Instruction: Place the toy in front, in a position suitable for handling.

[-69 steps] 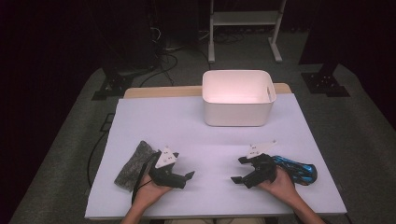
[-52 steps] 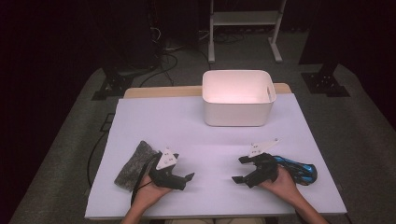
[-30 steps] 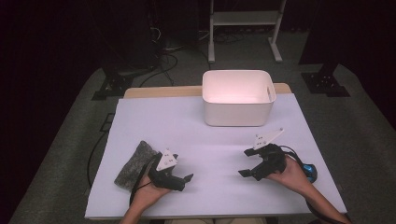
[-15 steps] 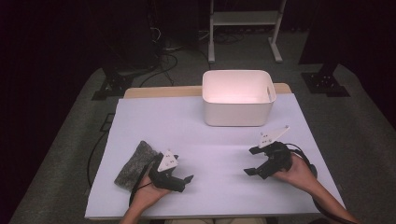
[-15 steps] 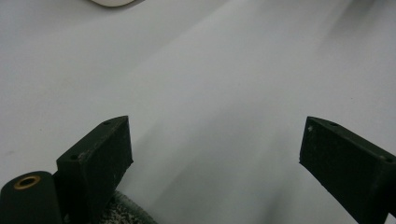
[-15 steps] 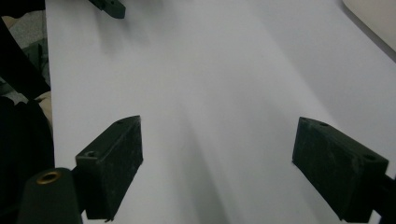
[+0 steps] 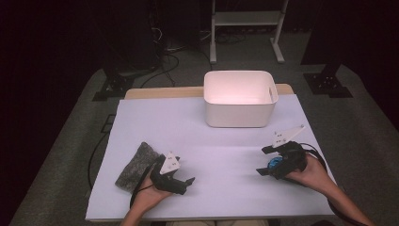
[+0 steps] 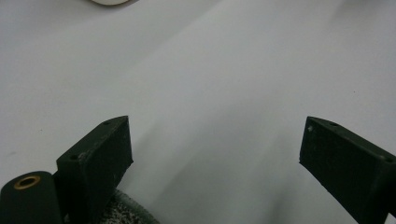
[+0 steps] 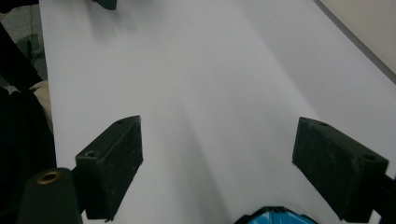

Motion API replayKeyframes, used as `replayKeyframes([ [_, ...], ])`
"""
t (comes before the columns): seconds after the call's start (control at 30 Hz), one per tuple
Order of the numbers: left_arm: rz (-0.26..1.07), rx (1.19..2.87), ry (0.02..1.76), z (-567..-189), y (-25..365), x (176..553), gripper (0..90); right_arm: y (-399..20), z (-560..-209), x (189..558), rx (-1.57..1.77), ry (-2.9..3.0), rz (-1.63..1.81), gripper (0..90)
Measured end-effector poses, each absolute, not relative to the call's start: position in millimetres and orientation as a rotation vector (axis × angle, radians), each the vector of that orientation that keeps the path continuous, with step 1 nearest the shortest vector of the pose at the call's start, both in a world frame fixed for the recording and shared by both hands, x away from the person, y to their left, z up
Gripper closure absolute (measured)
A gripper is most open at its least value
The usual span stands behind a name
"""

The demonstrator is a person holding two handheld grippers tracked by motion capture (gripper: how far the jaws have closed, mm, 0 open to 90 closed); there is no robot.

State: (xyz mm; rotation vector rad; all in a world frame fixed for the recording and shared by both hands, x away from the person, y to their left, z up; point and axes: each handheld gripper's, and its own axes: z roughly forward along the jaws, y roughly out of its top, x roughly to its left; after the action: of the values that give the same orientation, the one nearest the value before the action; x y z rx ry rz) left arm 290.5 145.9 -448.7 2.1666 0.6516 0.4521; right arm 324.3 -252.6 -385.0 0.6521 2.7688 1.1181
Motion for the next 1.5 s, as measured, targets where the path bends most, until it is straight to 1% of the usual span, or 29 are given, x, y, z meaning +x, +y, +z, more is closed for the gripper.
replayKeyframes([
  [0.4,0.469,2.163,0.668,-448.2,149.5,291.0,8.5,-277.8,-379.6,317.1,0.672,2.753,1.054,14.9],
  [0.77,0.482,2.167,0.648,-447.9,147.8,289.6,8.5,-321.0,-378.4,306.5,0.745,2.703,1.007,14.8],
  [1.07,0.485,2.171,0.643,-447.4,147.9,288.7,8.5,-345.5,-390.5,299.2,0.784,2.712,0.944,13.7],
  [1.5,0.467,2.178,0.636,-446.7,148.3,288.0,8.5,-352.0,-413.0,301.7,0.799,2.738,0.874,13.4],
])
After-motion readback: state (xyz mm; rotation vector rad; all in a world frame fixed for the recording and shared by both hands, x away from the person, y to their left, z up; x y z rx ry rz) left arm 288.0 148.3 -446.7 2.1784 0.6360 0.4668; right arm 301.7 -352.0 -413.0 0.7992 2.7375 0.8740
